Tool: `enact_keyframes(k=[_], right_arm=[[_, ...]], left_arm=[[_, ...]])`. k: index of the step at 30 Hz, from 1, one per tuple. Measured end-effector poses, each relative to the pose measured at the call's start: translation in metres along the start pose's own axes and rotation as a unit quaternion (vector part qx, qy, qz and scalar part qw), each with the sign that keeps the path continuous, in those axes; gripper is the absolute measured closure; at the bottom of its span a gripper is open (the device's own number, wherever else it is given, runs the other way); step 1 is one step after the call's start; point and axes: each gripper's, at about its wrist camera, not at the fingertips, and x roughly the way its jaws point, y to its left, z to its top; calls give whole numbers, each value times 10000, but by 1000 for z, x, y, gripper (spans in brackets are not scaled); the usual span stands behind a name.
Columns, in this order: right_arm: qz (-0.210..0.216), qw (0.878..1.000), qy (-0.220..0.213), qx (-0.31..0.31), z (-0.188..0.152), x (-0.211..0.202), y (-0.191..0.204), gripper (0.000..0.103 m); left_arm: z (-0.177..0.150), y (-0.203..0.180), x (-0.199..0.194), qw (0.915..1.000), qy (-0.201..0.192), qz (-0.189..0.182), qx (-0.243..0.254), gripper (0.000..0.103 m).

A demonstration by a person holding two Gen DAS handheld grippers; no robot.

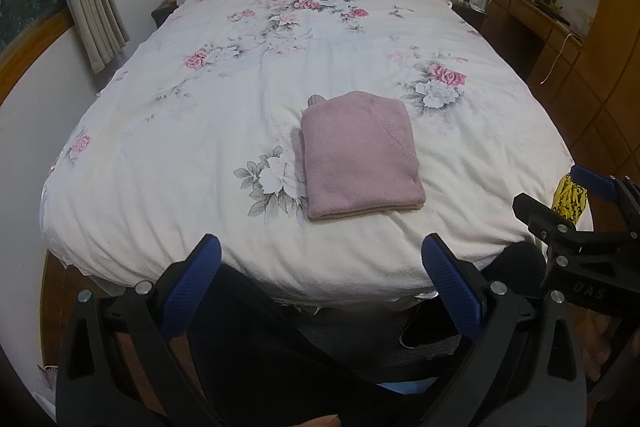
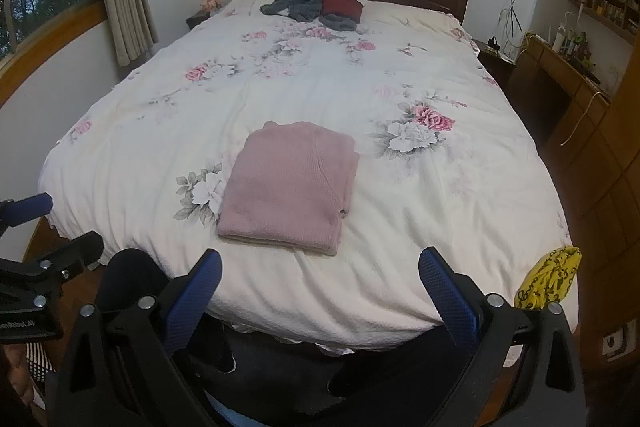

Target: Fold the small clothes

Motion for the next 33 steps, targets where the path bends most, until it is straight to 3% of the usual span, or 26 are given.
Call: enact_keyframes(k=[33], right_arm=[[57,10000,20,70,1,5,1,4]], left_arm=[[-1,0,4,10000,-16,35,31,3]])
